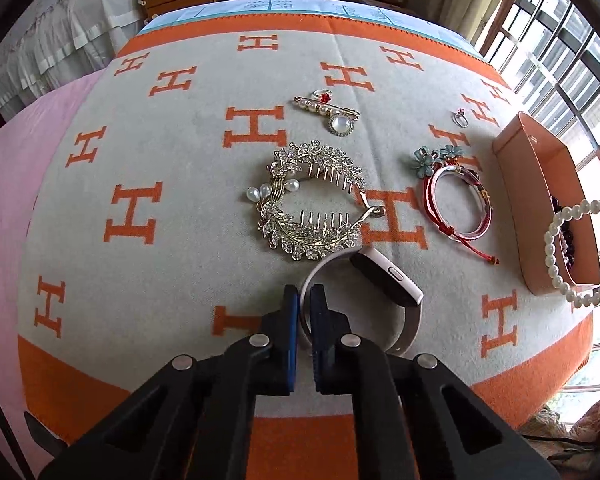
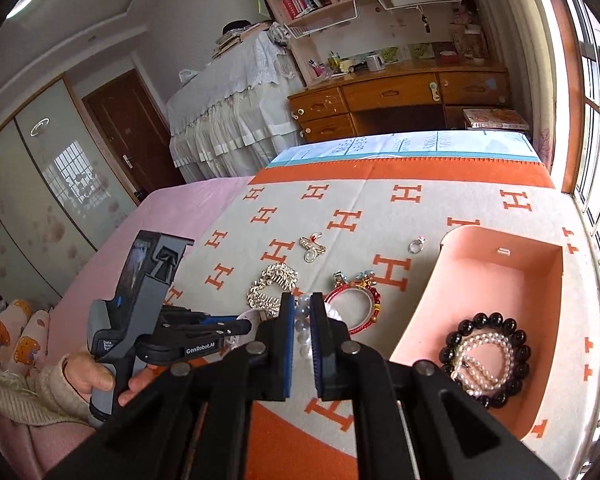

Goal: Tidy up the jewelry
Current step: 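Grasp the white pearl bracelet with the right gripper while the left grasps the white watch, then place the pearl bracelet in the tray with the right gripper while the left carries the watch there, then release the white watch into the tray with the left gripper and withdraw, then move both grippers back over the blanket, right gripper reaching the red beaded bracelet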

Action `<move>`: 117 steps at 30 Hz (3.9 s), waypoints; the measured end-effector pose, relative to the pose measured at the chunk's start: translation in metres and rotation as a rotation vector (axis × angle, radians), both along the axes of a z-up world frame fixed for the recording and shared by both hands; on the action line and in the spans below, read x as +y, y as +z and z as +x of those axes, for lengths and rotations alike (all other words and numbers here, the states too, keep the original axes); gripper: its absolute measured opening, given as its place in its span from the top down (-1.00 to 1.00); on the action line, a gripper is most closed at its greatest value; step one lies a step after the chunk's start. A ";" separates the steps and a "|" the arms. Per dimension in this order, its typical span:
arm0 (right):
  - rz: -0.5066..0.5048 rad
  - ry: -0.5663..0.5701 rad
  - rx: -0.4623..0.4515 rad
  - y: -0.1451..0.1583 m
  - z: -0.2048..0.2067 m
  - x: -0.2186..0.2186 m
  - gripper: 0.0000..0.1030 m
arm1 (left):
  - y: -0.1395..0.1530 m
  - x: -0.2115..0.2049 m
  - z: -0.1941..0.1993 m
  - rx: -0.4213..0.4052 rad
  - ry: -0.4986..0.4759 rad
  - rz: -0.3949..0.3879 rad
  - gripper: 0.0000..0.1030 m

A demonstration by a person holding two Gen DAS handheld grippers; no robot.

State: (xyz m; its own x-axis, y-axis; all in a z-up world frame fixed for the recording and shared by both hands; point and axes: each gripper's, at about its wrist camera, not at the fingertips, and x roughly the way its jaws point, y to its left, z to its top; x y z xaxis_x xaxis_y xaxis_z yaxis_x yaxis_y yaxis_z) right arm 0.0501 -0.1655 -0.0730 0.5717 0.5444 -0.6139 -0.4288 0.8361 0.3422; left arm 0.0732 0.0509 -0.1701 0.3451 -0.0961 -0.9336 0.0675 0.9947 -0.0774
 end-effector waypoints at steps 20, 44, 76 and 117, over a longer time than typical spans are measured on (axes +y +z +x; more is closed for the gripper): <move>0.057 -0.404 -0.044 0.006 0.027 -0.108 0.86 | 0.122 -0.108 0.017 -0.282 -0.238 -0.092 0.94; 0.248 -0.521 0.092 -0.057 0.057 -0.156 0.42 | 0.064 -0.225 0.070 -0.178 -0.370 -0.065 0.93; 0.200 -0.496 0.004 -0.040 0.041 -0.134 0.43 | 0.095 -0.141 0.047 -0.262 -0.163 -0.117 0.19; -0.012 -0.162 -0.184 0.029 -0.011 0.031 0.21 | 0.140 0.002 -0.035 -0.512 0.056 -0.065 -0.71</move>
